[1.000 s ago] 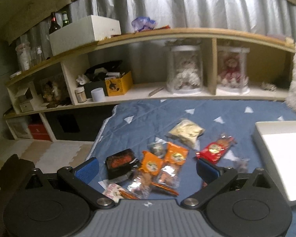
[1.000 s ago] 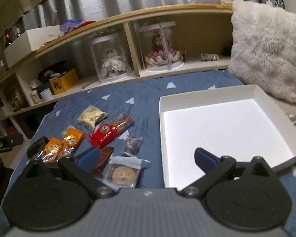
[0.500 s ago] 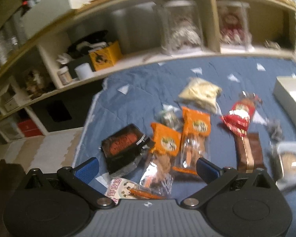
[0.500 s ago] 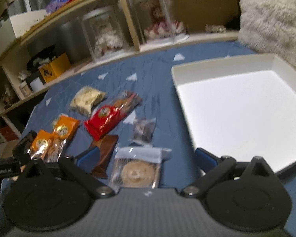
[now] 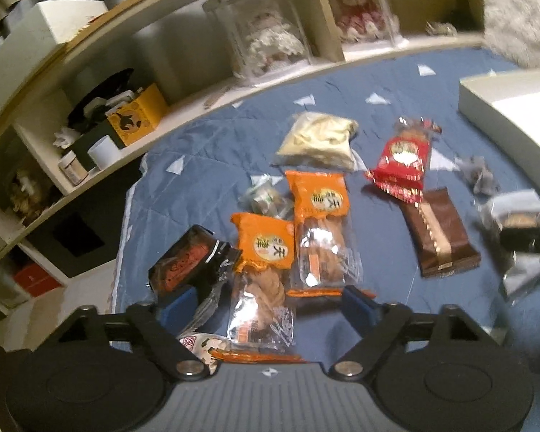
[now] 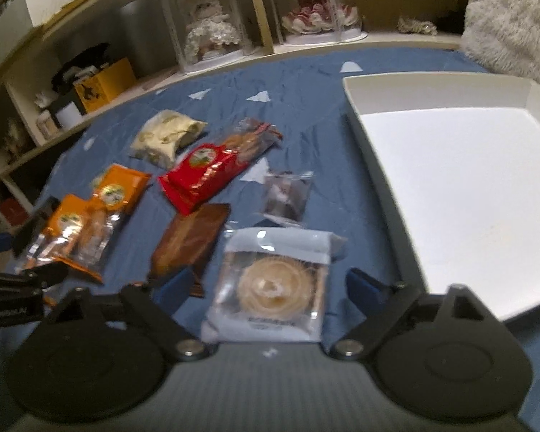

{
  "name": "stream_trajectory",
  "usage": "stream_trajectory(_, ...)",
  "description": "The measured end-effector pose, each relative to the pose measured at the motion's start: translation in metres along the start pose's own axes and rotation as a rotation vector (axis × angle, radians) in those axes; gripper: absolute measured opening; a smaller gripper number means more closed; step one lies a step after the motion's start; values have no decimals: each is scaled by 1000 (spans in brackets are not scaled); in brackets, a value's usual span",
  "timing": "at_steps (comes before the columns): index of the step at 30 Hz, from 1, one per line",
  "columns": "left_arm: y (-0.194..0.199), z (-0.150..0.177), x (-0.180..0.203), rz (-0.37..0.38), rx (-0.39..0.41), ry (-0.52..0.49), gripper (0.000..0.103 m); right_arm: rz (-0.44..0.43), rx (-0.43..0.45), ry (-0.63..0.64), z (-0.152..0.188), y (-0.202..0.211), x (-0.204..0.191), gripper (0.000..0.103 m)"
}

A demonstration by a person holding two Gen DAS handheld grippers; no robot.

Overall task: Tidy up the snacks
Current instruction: 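Grasp the clear round cookie pack with the right tool while the left tool grasps the orange pastry pack, then carry the clear cookie pack with the right tool while the left tool carries the orange pack to the tray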

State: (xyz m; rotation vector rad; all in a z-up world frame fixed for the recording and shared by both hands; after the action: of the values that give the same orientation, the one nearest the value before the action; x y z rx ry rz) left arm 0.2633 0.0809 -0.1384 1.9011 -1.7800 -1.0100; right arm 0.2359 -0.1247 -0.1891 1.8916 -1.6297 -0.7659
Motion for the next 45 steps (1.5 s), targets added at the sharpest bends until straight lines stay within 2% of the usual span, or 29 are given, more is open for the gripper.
stream_trajectory(1,-2,2,1,-3,-6,-20,78,29,-6,14,1,0,0,82)
stream_trajectory(4,-11,8,6,-17,-37,-80,62,42,-3,35,3,1,-2,79)
stream_trajectory(9,-17,16,5,-38,-77,-102,47,39,-1,42,10,8,-8,78)
stream_trajectory(13,-15,13,1,-21,-94,-67,46,9,-24,54,13,3,-8,78)
stream_trajectory(15,-12,13,2,-11,-116,-61,46,-18,-41,35,14,-1,-4,73)
stream_trajectory(23,16,32,8,114,-222,10,46,-86,-79,79,15,8,-2,70)
stream_trajectory(27,25,45,10,145,-293,23,47,-146,-121,145,24,24,-6,70)
stream_trajectory(32,30,45,10,166,-286,47,49,-195,-212,285,44,50,-12,70)
stream_trajectory(34,28,44,10,165,-286,52,53,-207,-246,310,52,58,-12,73)
stream_trajectory(35,26,44,10,165,-284,56,53,-210,-248,305,53,61,-12,75)
stream_trajectory(37,22,42,9,163,-284,67,54,-219,-244,274,53,64,-13,89)
stream_trajectory(38,20,41,9,159,-281,74,54,-222,-240,257,52,63,-14,90)
stream_trajectory(43,7,33,8,151,-278,114,54,-199,-271,156,44,51,-16,90)
stream_trajectory(45,1,33,8,140,-293,120,54,-181,-298,133,45,45,-13,84)
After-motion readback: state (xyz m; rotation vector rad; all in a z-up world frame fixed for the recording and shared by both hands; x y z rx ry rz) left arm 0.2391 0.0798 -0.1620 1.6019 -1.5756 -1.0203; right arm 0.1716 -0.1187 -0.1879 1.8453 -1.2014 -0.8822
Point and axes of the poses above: each gripper's, at about its wrist camera, not at the fingertips, and y roughly against the way its jaws point, x to its right, z to its underside, the point moved 4 cm from there along -y, roughly the way its jaws point, and after that the axes turned 8 degrees about y, right-handed, at the moved point
